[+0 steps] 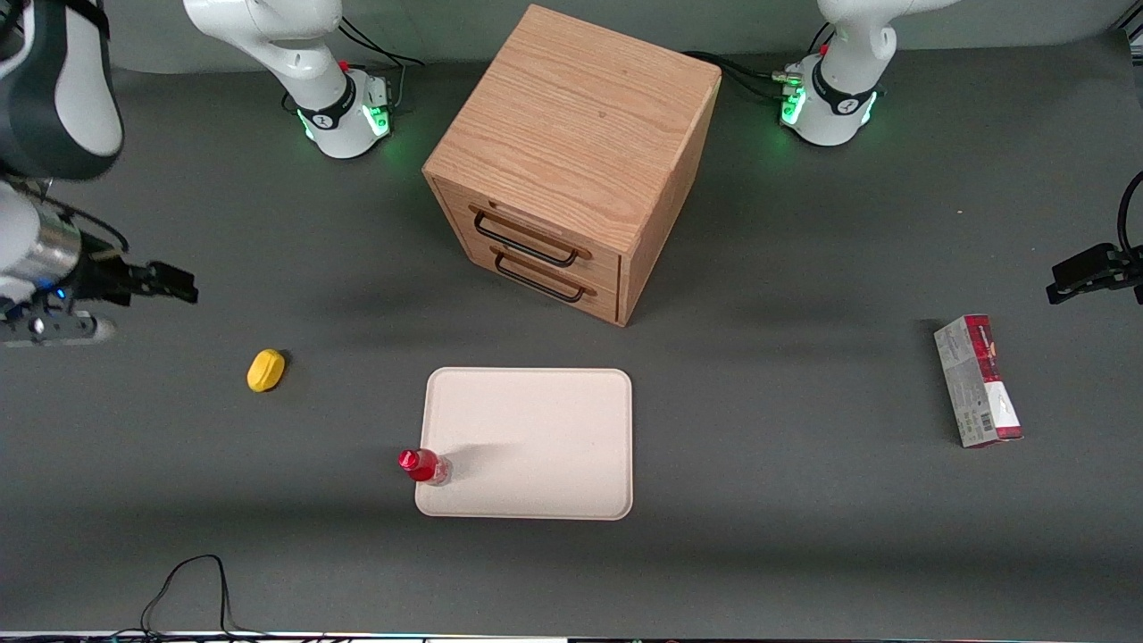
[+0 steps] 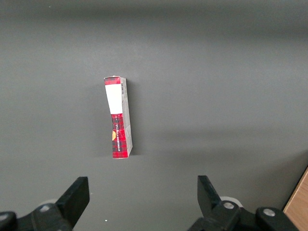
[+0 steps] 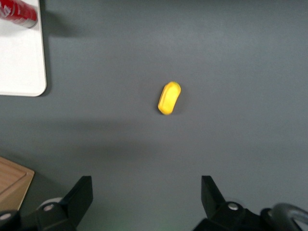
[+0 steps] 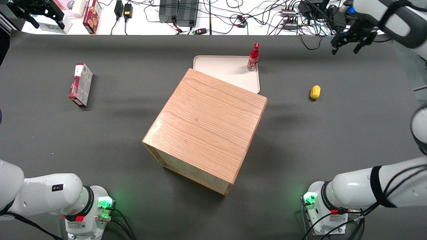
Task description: Place coke bottle on tray
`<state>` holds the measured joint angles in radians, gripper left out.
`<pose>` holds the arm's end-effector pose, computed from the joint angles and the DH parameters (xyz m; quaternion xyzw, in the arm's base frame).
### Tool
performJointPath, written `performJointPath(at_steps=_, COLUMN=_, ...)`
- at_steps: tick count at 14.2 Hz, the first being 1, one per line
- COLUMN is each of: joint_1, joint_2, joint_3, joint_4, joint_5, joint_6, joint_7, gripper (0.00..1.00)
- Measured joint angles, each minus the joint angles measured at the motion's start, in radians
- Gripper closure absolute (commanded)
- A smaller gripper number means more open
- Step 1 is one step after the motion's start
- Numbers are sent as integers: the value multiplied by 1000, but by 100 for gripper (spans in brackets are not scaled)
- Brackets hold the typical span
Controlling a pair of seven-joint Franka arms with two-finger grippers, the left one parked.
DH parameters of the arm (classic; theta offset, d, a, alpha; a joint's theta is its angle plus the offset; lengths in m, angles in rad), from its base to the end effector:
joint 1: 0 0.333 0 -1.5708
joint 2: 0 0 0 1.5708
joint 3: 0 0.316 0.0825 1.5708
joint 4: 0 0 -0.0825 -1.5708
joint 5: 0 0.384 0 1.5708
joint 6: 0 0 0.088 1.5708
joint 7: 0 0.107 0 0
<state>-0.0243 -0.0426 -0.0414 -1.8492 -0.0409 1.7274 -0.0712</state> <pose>0.5395 -0.0396 0.5292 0.9990 0.0068 -0.0408 0.0164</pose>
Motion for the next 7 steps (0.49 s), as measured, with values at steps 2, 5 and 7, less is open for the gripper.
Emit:
performJointPath(at_steps=2, joint_1=7, joint_2=-34, joint_3=9, joint_4=8, joint_5=3, joint_6=-18, joint_7=0, gripper=0)
performJointPath(at_steps=5, joint_1=10, joint_2=-14, joint_3=68, joint_4=71, joint_5=13, joint_6=-65, joint_7=2, gripper=0)
performJointPath(at_steps=7, joint_1=12, joint_2=0, joint_3=102, joint_4=94, joint_5=14, joint_6=-79, joint_7=15, gripper=0)
